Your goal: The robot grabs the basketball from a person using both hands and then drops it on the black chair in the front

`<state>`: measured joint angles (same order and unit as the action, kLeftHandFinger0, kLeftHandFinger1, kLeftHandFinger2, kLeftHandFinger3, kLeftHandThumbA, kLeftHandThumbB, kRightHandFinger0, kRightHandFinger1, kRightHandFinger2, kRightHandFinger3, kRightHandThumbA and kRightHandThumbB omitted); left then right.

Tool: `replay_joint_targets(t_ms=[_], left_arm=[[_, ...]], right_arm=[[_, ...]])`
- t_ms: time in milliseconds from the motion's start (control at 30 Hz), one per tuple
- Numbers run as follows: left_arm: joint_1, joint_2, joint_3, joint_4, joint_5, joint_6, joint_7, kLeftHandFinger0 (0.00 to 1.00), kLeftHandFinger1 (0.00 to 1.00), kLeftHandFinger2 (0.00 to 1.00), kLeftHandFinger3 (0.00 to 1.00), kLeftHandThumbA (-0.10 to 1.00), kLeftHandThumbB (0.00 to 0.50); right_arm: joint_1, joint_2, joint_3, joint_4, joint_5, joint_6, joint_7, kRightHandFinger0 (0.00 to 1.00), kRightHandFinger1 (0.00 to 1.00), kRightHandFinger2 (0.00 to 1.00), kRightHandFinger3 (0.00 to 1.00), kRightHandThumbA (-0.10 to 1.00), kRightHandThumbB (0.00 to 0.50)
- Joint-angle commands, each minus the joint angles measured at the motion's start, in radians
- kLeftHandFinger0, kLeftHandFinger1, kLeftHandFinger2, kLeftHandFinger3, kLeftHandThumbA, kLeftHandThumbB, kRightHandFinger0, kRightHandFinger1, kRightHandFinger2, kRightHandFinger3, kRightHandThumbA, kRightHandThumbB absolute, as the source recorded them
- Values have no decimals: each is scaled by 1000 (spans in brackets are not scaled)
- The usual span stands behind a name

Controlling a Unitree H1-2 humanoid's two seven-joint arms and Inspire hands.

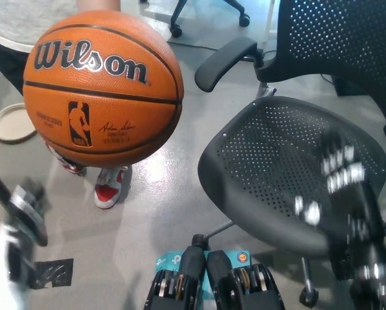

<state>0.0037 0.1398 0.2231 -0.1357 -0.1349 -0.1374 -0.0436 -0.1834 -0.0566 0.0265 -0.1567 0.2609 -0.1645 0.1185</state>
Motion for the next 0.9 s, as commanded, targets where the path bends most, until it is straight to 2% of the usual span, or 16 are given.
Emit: replay_joint_targets(t_ms=[0, 67, 100, 167, 267, 333, 467, 533, 600, 700, 833, 867], left_arm=[[-97, 36, 69, -128, -96, 63, 47, 1000, 1000, 1000, 1000, 1000, 168], [-134, 51, 91, -141, -84, 100, 56, 1000, 1000, 1000, 1000, 1000, 176], [-152, 62, 97, -151, -101, 117, 49, 1000, 1000, 1000, 1000, 1000, 162], [-190, 79, 107, -155, -77, 151, 57, 1000, 1000, 1000, 1000, 1000, 170], [-226, 94, 117, -146, -81, 169, 61, 1000, 1000, 1000, 1000, 1000, 154], [-247, 106, 123, -144, -77, 189, 63, 1000, 1000, 1000, 1000, 1000, 156], [-284, 125, 127, -121, -61, 192, 58, 1000, 1000, 1000, 1000, 1000, 127], [-296, 134, 127, -112, -66, 204, 53, 1000, 1000, 1000, 1000, 1000, 146], [-304, 140, 125, -104, -56, 198, 52, 1000, 1000, 1000, 1000, 1000, 132], [-317, 131, 117, -108, -80, 220, 47, 1000, 1000, 1000, 1000, 1000, 163], [-324, 108, 99, -127, -69, 219, 51, 1000, 1000, 1000, 1000, 1000, 173], [-325, 105, 83, -139, -59, 226, 45, 1000, 1000, 1000, 1000, 1000, 190]], right_arm=[[-171, 42, 8, -66, 83, 141, -12, 1000, 1000, 1000, 1000, 1000, 347], [-232, 56, 12, -17, 106, 150, 8, 1000, 1000, 1000, 1000, 1000, 333], [-265, 63, 15, 11, 100, 158, 9, 1000, 1000, 1000, 1000, 1000, 356], [-322, 79, 14, 69, 95, 161, 11, 1000, 1000, 1000, 1000, 1000, 362], [-382, 97, 10, 139, 110, 184, 23, 1000, 1000, 1000, 1000, 1000, 389], [-422, 113, 7, 192, 107, 190, 22, 1000, 1000, 1000, 1000, 1000, 381], [-496, 131, -3, 306, 138, 199, 53, 1000, 1000, 1000, 1000, 1000, 388], [-518, 139, -11, 340, 153, 223, 56, 1000, 1000, 1000, 1000, 1000, 392], [-536, 148, -22, 363, 178, 245, 68, 1000, 1000, 1000, 1000, 1000, 387], [-572, 172, -37, 428, 183, 219, 74, 1000, 1000, 1000, 1000, 1000, 368], [-587, 192, -40, 463, 171, 207, 82, 1000, 1000, 1000, 1000, 1000, 390], [-591, 203, -41, 471, 170, 207, 79, 1000, 1000, 1000, 1000, 1000, 403]])
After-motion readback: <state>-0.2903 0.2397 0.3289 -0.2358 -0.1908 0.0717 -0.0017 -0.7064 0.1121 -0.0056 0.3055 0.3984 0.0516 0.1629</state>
